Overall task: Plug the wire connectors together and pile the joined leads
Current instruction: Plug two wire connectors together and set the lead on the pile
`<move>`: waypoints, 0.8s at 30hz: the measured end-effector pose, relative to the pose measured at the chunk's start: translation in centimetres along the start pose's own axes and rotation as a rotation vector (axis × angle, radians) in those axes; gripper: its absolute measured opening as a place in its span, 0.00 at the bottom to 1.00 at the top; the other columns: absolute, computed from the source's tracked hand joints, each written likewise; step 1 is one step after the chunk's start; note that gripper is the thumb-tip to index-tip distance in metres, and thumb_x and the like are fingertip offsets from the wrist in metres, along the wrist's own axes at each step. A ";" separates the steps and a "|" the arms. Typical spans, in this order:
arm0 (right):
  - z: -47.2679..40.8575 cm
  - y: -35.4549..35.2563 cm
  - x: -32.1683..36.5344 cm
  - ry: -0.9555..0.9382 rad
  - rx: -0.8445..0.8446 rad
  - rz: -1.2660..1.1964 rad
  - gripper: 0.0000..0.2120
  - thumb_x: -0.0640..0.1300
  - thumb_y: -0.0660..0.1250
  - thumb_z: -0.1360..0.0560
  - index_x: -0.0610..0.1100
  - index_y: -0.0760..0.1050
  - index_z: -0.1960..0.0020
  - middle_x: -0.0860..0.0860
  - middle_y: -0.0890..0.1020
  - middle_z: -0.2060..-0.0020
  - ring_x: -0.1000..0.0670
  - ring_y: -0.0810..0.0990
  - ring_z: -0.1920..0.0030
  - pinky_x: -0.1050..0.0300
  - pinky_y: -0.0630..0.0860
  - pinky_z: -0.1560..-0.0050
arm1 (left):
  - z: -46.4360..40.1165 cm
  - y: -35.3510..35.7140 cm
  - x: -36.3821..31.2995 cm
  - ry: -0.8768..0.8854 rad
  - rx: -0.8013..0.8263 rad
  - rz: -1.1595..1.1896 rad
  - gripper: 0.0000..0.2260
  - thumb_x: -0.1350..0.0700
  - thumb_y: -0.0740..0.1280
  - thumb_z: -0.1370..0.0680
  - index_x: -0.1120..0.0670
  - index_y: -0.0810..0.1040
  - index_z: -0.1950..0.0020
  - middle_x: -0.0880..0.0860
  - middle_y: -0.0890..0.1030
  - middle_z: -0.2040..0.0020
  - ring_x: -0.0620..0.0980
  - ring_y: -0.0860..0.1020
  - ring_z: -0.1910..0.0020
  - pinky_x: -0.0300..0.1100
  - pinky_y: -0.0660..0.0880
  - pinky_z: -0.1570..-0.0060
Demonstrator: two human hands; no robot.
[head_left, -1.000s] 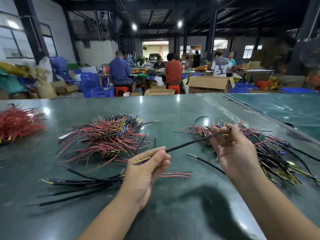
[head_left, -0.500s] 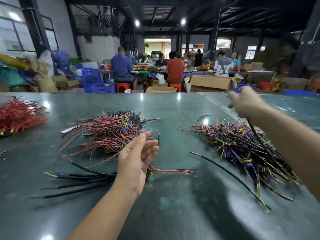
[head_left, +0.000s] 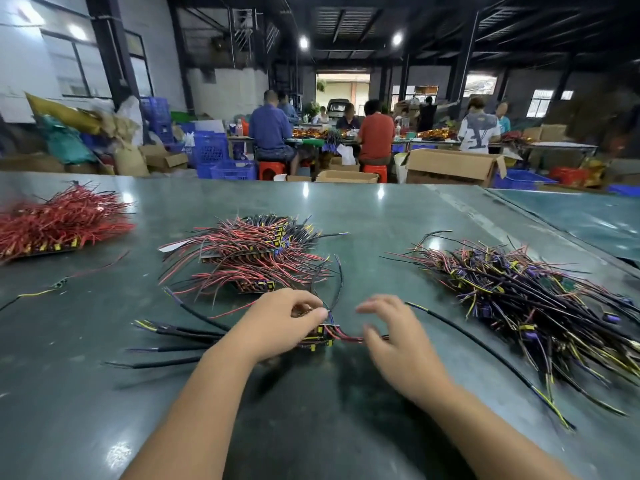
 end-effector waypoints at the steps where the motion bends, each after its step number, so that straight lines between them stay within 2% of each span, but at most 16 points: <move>1: 0.4 0.5 0.1 -0.022 0.062 -0.015 0.12 0.41 0.63 0.23 0.45 0.76 0.40 0.52 0.76 0.42 0.52 0.71 0.37 0.66 0.62 0.37 | 0.0 0.1 0.1 -0.002 0.034 0.035 0.11 0.41 0.67 0.27 0.42 0.81 0.48 0.37 0.81 0.56 0.36 0.77 0.54 0.32 0.70 0.51; 4: 1.0 1.2 0.2 -0.110 0.181 -0.047 0.15 0.47 0.62 0.21 0.50 0.73 0.35 0.57 0.78 0.42 0.57 0.72 0.39 0.67 0.64 0.39 | 0.0 0.2 0.6 0.027 0.138 0.063 0.18 0.34 0.68 0.34 0.38 0.81 0.48 0.37 0.81 0.51 0.33 0.77 0.51 0.33 0.73 0.48; 6: 1.0 1.4 0.3 -0.159 0.209 -0.034 0.17 0.48 0.62 0.22 0.51 0.71 0.33 0.57 0.77 0.41 0.56 0.72 0.40 0.64 0.66 0.37 | -0.1 0.4 0.7 0.076 0.162 0.069 0.13 0.41 0.72 0.32 0.38 0.82 0.49 0.41 0.80 0.50 0.38 0.77 0.50 0.36 0.73 0.46; 7: 1.0 1.5 0.3 -0.179 0.208 -0.027 0.19 0.47 0.63 0.23 0.52 0.71 0.32 0.56 0.77 0.42 0.55 0.73 0.40 0.62 0.66 0.37 | -0.2 0.6 0.7 0.098 0.139 0.067 0.10 0.45 0.73 0.30 0.38 0.83 0.49 0.42 0.79 0.48 0.40 0.76 0.48 0.35 0.70 0.44; 9: 0.7 1.6 0.4 -0.200 0.184 -0.055 0.20 0.45 0.64 0.24 0.53 0.70 0.32 0.56 0.77 0.44 0.55 0.73 0.42 0.62 0.68 0.39 | -0.3 0.8 0.6 0.108 0.029 0.001 0.10 0.48 0.73 0.28 0.37 0.82 0.48 0.44 0.69 0.41 0.42 0.66 0.41 0.32 0.60 0.40; 11: 0.4 1.6 0.4 -0.203 0.150 -0.094 0.19 0.43 0.65 0.25 0.54 0.71 0.34 0.56 0.77 0.45 0.56 0.74 0.43 0.62 0.69 0.40 | -0.4 0.9 0.3 0.133 -0.085 -0.070 0.09 0.48 0.73 0.29 0.38 0.82 0.50 0.44 0.65 0.42 0.43 0.61 0.45 0.33 0.57 0.41; 15: 0.1 1.1 0.5 -0.217 0.002 -0.103 0.13 0.44 0.67 0.26 0.50 0.74 0.41 0.58 0.78 0.48 0.55 0.72 0.46 0.59 0.70 0.43 | 0.1 0.5 -1.3 0.346 -0.184 0.007 0.06 0.53 0.75 0.29 0.49 0.85 0.53 0.44 0.75 0.55 0.42 0.72 0.62 0.35 0.67 0.58; 18: -0.2 -0.1 0.6 -0.242 -0.141 -0.161 0.09 0.44 0.68 0.26 0.47 0.75 0.46 0.62 0.75 0.53 0.56 0.72 0.47 0.62 0.70 0.45 | 0.8 0.6 -2.8 0.498 -0.274 0.023 0.09 0.51 0.72 0.28 0.53 0.85 0.51 0.44 0.78 0.56 0.39 0.76 0.60 0.32 0.70 0.57; 21: -0.2 -1.0 0.5 -0.281 -0.188 -0.182 0.08 0.41 0.70 0.27 0.44 0.77 0.48 0.60 0.77 0.54 0.55 0.74 0.49 0.64 0.69 0.47 | 1.0 0.5 -3.2 0.484 -0.266 0.176 0.10 0.51 0.74 0.29 0.51 0.84 0.50 0.43 0.80 0.59 0.41 0.78 0.60 0.30 0.71 0.58; 24: -0.2 -1.4 0.1 -0.275 -0.164 -0.165 0.07 0.40 0.69 0.26 0.44 0.77 0.48 0.54 0.81 0.53 0.54 0.75 0.51 0.63 0.69 0.48 | 0.9 0.7 -3.0 0.443 -0.206 0.221 0.13 0.59 0.76 0.31 0.44 0.83 0.50 0.44 0.81 0.60 0.44 0.79 0.63 0.31 0.73 0.62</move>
Point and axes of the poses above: each hand's wrist, its own z-axis away from the middle knuckle, its own y-axis out of the palm, x = y × z, the point moved 2 cm from there along -z, towards the middle knuckle
